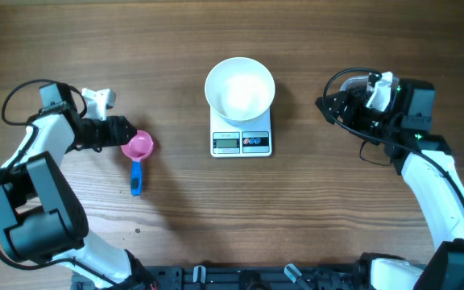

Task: Scoop item into bowl and weigh 150g on scale
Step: 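Grasp the pink scoop by its blue handle with left gripper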

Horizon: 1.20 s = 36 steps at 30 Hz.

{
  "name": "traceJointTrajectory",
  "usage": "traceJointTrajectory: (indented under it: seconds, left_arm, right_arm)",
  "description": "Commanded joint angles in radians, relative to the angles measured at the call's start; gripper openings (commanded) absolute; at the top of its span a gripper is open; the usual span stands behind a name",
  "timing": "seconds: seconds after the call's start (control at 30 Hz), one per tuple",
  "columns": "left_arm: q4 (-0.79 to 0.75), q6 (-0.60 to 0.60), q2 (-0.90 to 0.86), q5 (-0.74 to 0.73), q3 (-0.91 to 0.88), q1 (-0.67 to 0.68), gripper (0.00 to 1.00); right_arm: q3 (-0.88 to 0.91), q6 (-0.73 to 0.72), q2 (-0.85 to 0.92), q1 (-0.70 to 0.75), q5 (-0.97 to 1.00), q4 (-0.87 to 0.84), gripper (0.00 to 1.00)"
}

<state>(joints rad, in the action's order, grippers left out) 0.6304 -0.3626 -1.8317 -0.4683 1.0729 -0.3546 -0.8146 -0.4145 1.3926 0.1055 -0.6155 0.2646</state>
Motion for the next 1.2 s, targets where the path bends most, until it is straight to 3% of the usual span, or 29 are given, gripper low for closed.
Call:
traceJointTrajectory:
  seconds: [0.0, 0.37, 0.67, 1.17]
  left_arm:
    - [0.060, -0.027, 0.037, -0.010, 0.091, 0.003, 0.58]
    - [0.196, -0.053, 0.066, -0.005, 0.125, 0.006, 0.63]
    - [0.220, -0.049, 0.064, 0.099, 0.121, 0.010, 0.67]
    - [0.139, -0.034, 0.058, 0.169, 0.034, 0.077, 0.58]
  right_arm:
    - [-0.010, 0.023, 0.011, -0.002, 0.024, -0.002, 0.98]
    - [-0.010, 0.045, 0.011, -0.002, 0.047, -0.002, 0.98]
    - [-0.010, 0.075, 0.011, -0.002, 0.047, 0.006, 0.99]
    - [-0.010, 0.082, 0.011, -0.002, 0.111, 0.035, 0.99]
